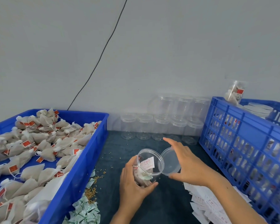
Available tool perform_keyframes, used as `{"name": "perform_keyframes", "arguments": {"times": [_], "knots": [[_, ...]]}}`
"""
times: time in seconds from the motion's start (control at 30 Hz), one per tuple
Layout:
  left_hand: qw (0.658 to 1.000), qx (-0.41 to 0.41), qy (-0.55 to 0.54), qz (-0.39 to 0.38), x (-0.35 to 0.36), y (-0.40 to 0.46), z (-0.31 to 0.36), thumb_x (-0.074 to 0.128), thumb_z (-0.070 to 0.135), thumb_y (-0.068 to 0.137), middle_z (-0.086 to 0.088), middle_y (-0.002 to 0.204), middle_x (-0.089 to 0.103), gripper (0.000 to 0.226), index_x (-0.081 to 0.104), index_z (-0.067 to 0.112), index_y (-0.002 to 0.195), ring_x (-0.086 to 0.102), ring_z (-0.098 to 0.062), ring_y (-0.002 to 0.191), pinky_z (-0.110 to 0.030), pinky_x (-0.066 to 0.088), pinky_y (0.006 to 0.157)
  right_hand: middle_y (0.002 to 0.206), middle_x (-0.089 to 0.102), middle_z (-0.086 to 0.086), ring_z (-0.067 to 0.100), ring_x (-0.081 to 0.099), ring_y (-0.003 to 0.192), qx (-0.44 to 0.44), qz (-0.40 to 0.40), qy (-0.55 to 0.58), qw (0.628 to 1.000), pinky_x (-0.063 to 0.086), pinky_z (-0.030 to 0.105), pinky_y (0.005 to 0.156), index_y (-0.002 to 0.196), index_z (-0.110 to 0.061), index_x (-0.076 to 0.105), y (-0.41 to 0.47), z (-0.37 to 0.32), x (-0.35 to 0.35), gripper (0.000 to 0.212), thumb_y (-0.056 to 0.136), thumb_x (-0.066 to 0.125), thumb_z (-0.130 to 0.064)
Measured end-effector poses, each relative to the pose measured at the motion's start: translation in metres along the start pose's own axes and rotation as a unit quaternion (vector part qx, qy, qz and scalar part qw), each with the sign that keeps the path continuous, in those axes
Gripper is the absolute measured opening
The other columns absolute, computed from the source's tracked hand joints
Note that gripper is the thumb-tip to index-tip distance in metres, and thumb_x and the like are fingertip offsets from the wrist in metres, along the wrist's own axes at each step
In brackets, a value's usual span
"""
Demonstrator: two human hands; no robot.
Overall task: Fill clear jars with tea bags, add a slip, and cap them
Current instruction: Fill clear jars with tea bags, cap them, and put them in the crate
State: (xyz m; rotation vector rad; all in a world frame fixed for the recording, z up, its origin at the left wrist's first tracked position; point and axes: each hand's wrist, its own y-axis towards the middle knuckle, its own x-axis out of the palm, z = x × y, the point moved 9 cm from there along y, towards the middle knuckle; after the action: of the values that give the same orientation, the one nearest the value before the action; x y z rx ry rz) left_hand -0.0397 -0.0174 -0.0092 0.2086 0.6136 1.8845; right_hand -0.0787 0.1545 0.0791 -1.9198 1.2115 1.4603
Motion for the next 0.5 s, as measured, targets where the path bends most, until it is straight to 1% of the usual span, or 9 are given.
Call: {"name": "perform_keyframes", "arguments": {"times": [0.07, 0.13, 0.2, 0.3, 0.33, 0.4, 0.47, 0.5], "knots": [[1.0, 0.004, 0.004, 0.004, -0.001, 0.001, 0.002, 0.091, 0.036, 0.048, 0.023, 0.121, 0.052, 0.097, 0.043, 0.046, 0.132, 0.055, -0.015, 0.116, -0.046, 0.054, 0.087, 0.131, 0.026, -0.024, 0.003, 0.03, 0.126, -0.027, -0.019, 0.05, 0.998, 0.038, 0.031, 0.102, 0.136, -0.066, -0.004, -0.004, -0.018, -0.008, 0.103, 0.069, 0.072, -0.048], [1.0, 0.007, 0.003, -0.002, 0.001, 0.001, 0.004, 0.09, 0.036, 0.05, 0.026, 0.124, 0.05, 0.097, 0.042, 0.048, 0.133, 0.053, -0.014, 0.117, -0.045, 0.054, 0.087, 0.127, 0.023, -0.031, -0.001, 0.032, 0.128, -0.047, -0.025, 0.101, 0.993, 0.037, 0.027, 0.101, 0.135, -0.066, 0.001, -0.004, -0.034, -0.008, 0.096, 0.072, 0.072, -0.048], [1.0, 0.011, 0.011, -0.015, 0.004, 0.0, 0.006, 0.09, 0.036, 0.051, 0.026, 0.125, 0.049, 0.097, 0.041, 0.048, 0.134, 0.051, -0.01, 0.117, -0.042, 0.055, 0.086, 0.126, 0.024, -0.028, 0.0, 0.038, 0.125, -0.056, -0.023, 0.12, 0.991, 0.041, 0.026, 0.099, 0.135, -0.065, 0.005, 0.0, -0.044, -0.002, 0.089, 0.077, 0.069, -0.045], [0.999, 0.013, 0.026, -0.02, 0.004, 0.001, 0.009, 0.089, 0.038, 0.05, 0.026, 0.123, 0.05, 0.097, 0.04, 0.05, 0.133, 0.049, -0.006, 0.116, -0.037, 0.055, 0.084, 0.126, 0.024, -0.023, 0.006, 0.049, 0.11, -0.061, -0.009, 0.09, 0.994, 0.048, 0.03, 0.094, 0.136, -0.06, 0.011, 0.004, -0.052, 0.013, 0.076, 0.081, 0.063, -0.05], [0.999, 0.017, 0.033, -0.019, 0.003, 0.001, 0.01, 0.089, 0.041, 0.05, 0.027, 0.123, 0.051, 0.096, 0.04, 0.051, 0.133, 0.049, -0.004, 0.115, -0.034, 0.054, 0.083, 0.126, 0.023, -0.024, 0.006, 0.048, 0.11, -0.062, 0.002, 0.075, 0.995, 0.047, 0.031, 0.093, 0.136, -0.06, 0.011, 0.005, -0.053, 0.019, 0.074, 0.081, 0.06, -0.055], [0.998, 0.032, 0.042, -0.027, 0.004, 0.0, 0.014, 0.088, 0.046, 0.051, 0.025, 0.128, 0.05, 0.095, 0.039, 0.053, 0.132, 0.049, -0.002, 0.115, -0.026, 0.053, 0.081, 0.126, 0.024, -0.023, 0.003, 0.038, 0.116, -0.062, 0.032, 0.059, 0.996, 0.043, 0.03, 0.095, 0.136, -0.061, 0.01, 0.006, -0.054, 0.027, 0.073, 0.08, 0.058, -0.062], [0.999, 0.022, -0.004, -0.046, 0.006, 0.001, 0.015, 0.092, 0.041, 0.05, 0.02, 0.132, 0.046, 0.099, 0.039, 0.054, 0.133, 0.05, -0.003, 0.119, -0.02, 0.053, 0.08, 0.124, 0.027, -0.022, 0.001, 0.034, 0.118, -0.053, 0.07, 0.074, 0.993, 0.04, 0.026, 0.094, 0.136, -0.061, 0.014, 0.006, -0.051, 0.028, 0.07, 0.081, 0.057, -0.061], [0.998, 0.001, -0.044, -0.045, 0.004, 0.002, 0.013, 0.094, 0.035, 0.047, 0.018, 0.134, 0.044, 0.104, 0.039, 0.052, 0.134, 0.05, -0.002, 0.121, -0.019, 0.052, 0.083, 0.122, 0.029, -0.021, 0.0, 0.035, 0.118, -0.044, 0.09, 0.104, 0.99, 0.038, 0.022, 0.093, 0.137, -0.059, 0.018, 0.006, -0.048, 0.025, 0.068, 0.082, 0.059, -0.059]]}}
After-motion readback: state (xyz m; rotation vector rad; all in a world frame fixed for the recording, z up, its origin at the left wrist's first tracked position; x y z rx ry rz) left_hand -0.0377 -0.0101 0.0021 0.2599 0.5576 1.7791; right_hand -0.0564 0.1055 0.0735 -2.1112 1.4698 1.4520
